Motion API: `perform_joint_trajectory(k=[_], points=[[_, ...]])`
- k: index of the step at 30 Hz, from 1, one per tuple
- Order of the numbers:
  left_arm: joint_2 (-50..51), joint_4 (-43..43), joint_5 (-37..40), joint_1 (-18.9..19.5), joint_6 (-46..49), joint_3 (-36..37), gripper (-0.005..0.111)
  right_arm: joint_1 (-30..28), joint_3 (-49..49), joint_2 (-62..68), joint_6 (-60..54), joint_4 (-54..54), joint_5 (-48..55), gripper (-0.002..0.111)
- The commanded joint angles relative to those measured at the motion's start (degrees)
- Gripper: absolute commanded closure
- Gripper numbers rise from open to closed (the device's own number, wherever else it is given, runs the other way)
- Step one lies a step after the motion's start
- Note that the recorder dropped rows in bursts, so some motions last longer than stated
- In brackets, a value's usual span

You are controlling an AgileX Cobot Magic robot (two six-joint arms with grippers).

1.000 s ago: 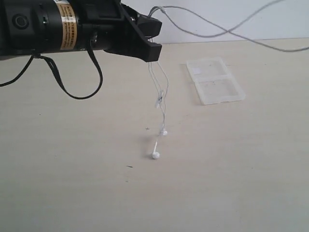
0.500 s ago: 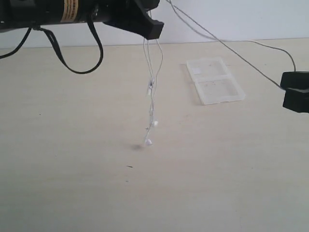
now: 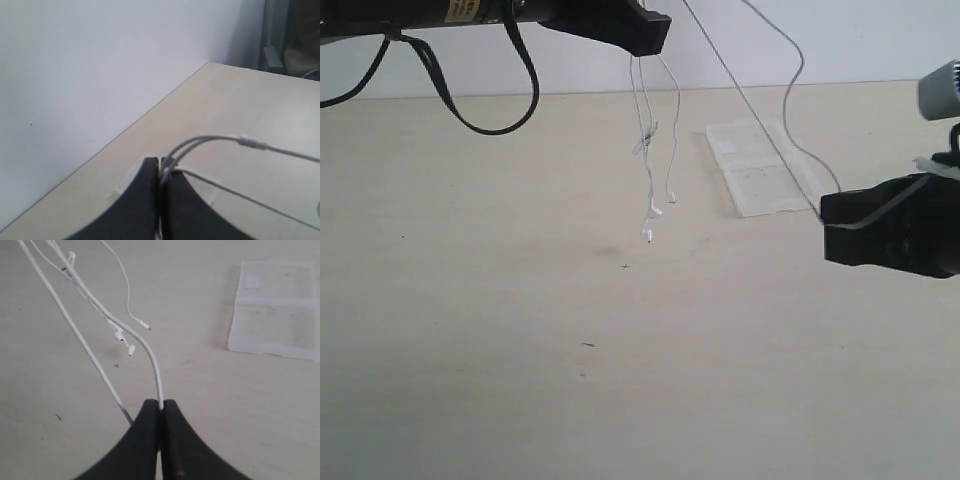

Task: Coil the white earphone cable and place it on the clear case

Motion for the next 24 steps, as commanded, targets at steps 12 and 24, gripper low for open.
perform_joint_trajectory(k=[12,24], points=[[-2.1,-1.9,0.5,0.3,-1.8,-1.0,0.107,-0.1,-12.3,25.6,-26.3,13.7,9.2,0.108],[-2.1,-1.9,-2.0,0.3,-1.4,-1.0,0.107,-0.1,-22.6,37.5,-27.7,13.8,15.3,0.108]])
